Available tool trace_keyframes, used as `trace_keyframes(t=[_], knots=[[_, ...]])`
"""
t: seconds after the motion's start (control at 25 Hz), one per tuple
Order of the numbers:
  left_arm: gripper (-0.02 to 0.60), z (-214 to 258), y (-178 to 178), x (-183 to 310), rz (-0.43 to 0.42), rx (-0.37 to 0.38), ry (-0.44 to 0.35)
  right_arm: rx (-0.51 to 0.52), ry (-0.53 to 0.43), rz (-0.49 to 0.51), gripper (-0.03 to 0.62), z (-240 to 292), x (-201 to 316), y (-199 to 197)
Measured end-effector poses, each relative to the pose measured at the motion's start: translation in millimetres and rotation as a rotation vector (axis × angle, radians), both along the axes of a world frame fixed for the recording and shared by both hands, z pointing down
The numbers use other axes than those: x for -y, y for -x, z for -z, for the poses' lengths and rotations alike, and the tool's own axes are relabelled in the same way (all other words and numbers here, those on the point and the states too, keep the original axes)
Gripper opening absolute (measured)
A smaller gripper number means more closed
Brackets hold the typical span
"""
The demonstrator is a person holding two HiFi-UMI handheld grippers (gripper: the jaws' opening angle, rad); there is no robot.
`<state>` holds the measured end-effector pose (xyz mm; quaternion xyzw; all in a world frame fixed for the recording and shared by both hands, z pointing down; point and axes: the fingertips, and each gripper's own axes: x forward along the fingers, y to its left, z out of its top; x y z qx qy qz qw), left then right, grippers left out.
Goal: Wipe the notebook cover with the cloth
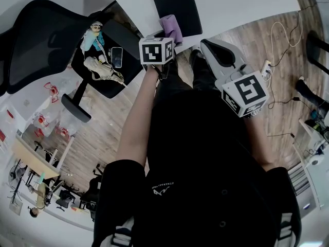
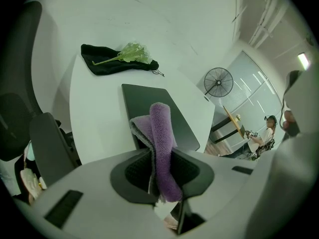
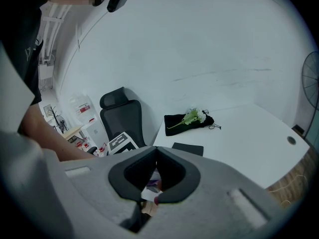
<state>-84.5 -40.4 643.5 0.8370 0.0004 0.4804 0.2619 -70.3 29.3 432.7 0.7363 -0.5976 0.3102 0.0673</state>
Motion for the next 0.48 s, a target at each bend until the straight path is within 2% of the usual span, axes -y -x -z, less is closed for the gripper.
trace_keyframes(t=[0.48], knots=[[0.086, 7, 9, 11, 0.033, -0.011, -0.011, 0.004, 0.002, 0.025, 0.005, 1, 2, 3]])
